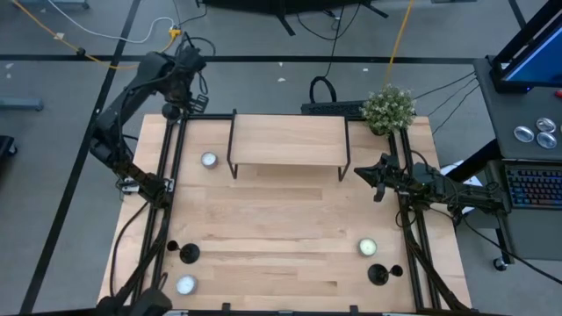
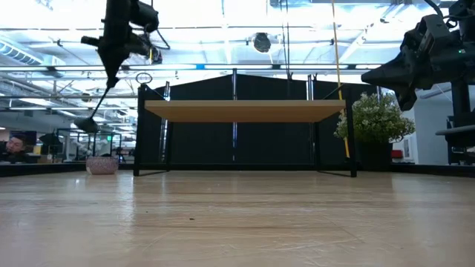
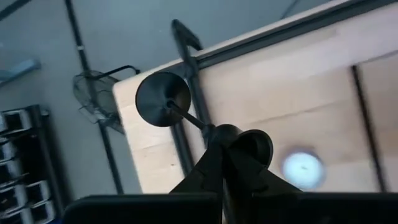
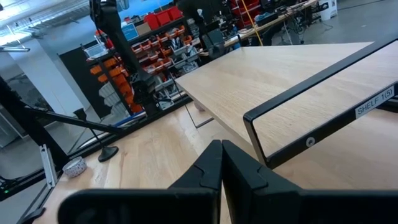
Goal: Pick & Place candle stick holders
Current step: Put the top black candle holder on the shelf
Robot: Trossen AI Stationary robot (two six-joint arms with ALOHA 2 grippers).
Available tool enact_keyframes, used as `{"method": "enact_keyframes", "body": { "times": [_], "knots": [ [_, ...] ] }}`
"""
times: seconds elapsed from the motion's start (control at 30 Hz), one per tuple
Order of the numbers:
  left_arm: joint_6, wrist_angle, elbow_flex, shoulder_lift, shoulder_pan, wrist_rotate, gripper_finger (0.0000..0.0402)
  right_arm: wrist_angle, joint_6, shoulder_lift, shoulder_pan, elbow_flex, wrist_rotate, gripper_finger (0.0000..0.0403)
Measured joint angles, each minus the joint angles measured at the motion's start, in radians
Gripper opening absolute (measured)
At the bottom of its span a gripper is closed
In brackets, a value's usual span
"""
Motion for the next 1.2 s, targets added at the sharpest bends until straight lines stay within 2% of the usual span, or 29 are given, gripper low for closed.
{"method": "enact_keyframes", "body": {
  "times": [0.2, 0.5, 0.7, 0.83, 1.07, 1.2],
  "knots": [
    [-0.007, 0.000, 0.109, -0.047, -0.035, 0.189, 0.0000, 0.007, 0.000, 0.000, 0.000, 0.000, 0.000, 0.0000],
    [-0.125, 0.007, 0.334, -0.111, -0.154, 0.214, 0.0000, 0.193, -0.042, 0.000, 0.000, 0.001, 0.000, 0.0000],
    [-0.212, 0.091, 0.437, -0.111, -0.296, 0.305, 0.0000, 0.248, -0.064, 0.040, 0.000, 0.002, -0.004, 0.0000],
    [-0.272, 0.210, 0.441, -0.107, -0.404, 0.382, 0.0000, 0.326, -0.092, 0.110, 0.000, 0.001, -0.038, 0.0000],
    [-0.364, 0.303, 0.441, -0.050, -0.587, 0.441, 0.0000, 0.671, -0.242, 0.309, 0.000, 0.028, -0.109, 0.0000],
    [-0.406, 0.340, 0.440, 0.005, -0.679, 0.459, 0.0000, 0.639, -0.320, 0.447, 0.001, 0.153, -0.122, 0.0000]
  ]
}}
